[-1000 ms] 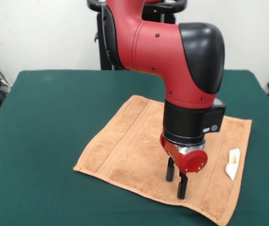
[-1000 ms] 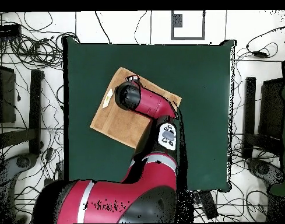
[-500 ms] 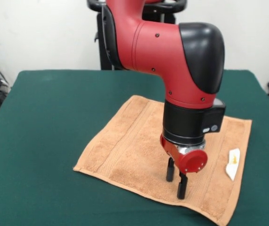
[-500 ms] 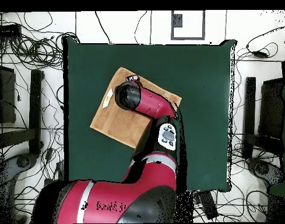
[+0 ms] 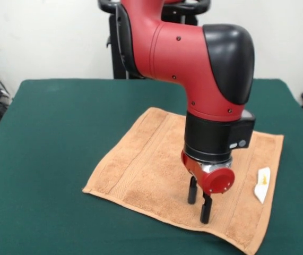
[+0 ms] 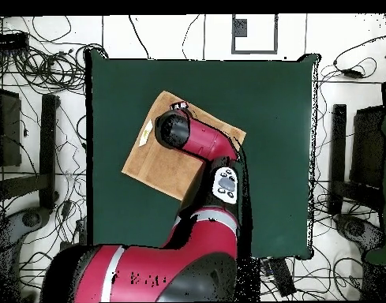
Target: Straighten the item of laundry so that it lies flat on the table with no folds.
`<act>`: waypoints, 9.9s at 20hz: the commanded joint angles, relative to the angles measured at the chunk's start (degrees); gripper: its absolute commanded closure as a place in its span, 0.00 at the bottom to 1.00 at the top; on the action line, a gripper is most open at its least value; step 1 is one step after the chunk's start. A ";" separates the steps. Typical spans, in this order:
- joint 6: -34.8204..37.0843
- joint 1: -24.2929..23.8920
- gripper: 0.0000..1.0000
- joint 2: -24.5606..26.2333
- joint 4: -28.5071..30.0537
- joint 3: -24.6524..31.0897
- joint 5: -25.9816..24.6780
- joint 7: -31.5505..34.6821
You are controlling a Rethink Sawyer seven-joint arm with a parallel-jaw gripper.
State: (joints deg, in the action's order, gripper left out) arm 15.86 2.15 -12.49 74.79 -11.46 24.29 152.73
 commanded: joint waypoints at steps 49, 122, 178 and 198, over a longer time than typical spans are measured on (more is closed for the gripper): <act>9.94 6.36 0.00 2.74 -1.50 -0.53 5.89 14.74; 17.18 1.47 0.00 -7.81 3.54 -0.88 4.33 4.75; 11.98 -14.63 0.00 -21.77 -1.37 12.96 -40.69 -13.25; 11.49 -15.67 0.00 -23.75 -0.01 14.57 -43.95 -12.65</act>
State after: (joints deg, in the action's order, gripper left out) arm 22.53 -13.42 -35.56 71.89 -5.55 -17.53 151.45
